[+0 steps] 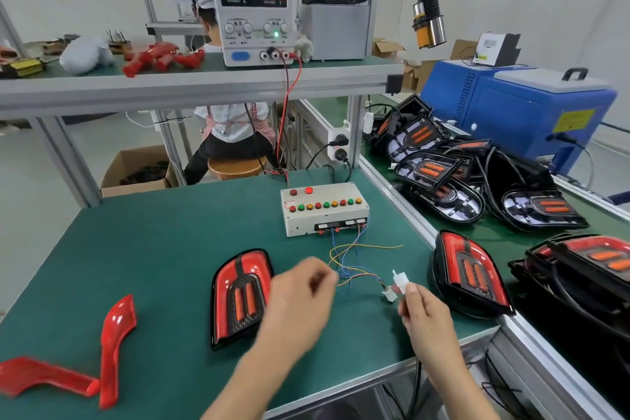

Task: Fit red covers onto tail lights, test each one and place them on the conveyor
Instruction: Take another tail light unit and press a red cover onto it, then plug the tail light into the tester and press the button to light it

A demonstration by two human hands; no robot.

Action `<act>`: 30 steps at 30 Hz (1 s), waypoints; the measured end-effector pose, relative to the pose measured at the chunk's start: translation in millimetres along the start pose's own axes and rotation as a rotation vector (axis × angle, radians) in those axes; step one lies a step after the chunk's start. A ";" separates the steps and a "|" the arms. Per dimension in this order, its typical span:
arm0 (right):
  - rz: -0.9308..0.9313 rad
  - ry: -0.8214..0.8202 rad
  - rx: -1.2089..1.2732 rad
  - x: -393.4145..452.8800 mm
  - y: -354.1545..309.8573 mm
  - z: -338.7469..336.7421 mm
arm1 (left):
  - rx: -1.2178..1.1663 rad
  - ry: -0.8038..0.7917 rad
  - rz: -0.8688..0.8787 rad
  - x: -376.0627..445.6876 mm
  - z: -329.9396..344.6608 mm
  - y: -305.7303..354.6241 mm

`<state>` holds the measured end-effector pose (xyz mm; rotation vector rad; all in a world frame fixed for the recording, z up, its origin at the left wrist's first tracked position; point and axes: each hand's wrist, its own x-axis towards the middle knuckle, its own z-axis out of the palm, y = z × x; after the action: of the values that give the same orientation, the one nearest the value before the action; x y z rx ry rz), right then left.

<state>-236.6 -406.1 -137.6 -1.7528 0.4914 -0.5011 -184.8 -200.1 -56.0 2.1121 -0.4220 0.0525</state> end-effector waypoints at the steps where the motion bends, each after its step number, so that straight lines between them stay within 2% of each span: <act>1: -0.010 0.006 -0.024 0.4 0.5 0.9 | 0.042 -0.121 -0.025 3.7 17.7 1.9; 3: -0.014 0.029 -0.051 2.0 2.2 2.3 | 0.156 -0.283 -0.072 12.1 50.4 1.8; 5: -0.004 0.051 -0.059 3.6 4.0 2.7 | 0.185 -0.352 -0.145 19.5 73.9 1.0; 9: 0.014 0.074 -0.100 8.1 8.5 3.7 | 0.214 -0.315 -0.225 34.2 101.1 2.6; 14: 0.018 0.107 -0.145 13.2 16.1 6.6 | 0.097 -0.285 -0.255 42.2 114.9 4.9; 20: 0.030 0.096 -0.065 13.1 15.2 5.9 | -0.196 -0.226 -0.251 42.8 117.9 1.6; 24: -0.010 0.033 -0.084 8.3 7.6 7.3 | -0.485 -0.233 -0.347 38.2 111.5 -7.0; 27: -0.035 0.011 -0.091 5.5 5.8 5.6 | -0.620 -0.245 -0.368 33.6 104.1 -8.7; 30: -0.029 -0.016 -0.072 4.8 5.3 4.3 | -0.723 -0.190 -0.420 30.6 96.4 -7.4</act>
<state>-230.5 -406.6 -143.4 -1.8336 0.4786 -0.4941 -165.9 -284.5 -108.9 1.4492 -0.0713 -0.4790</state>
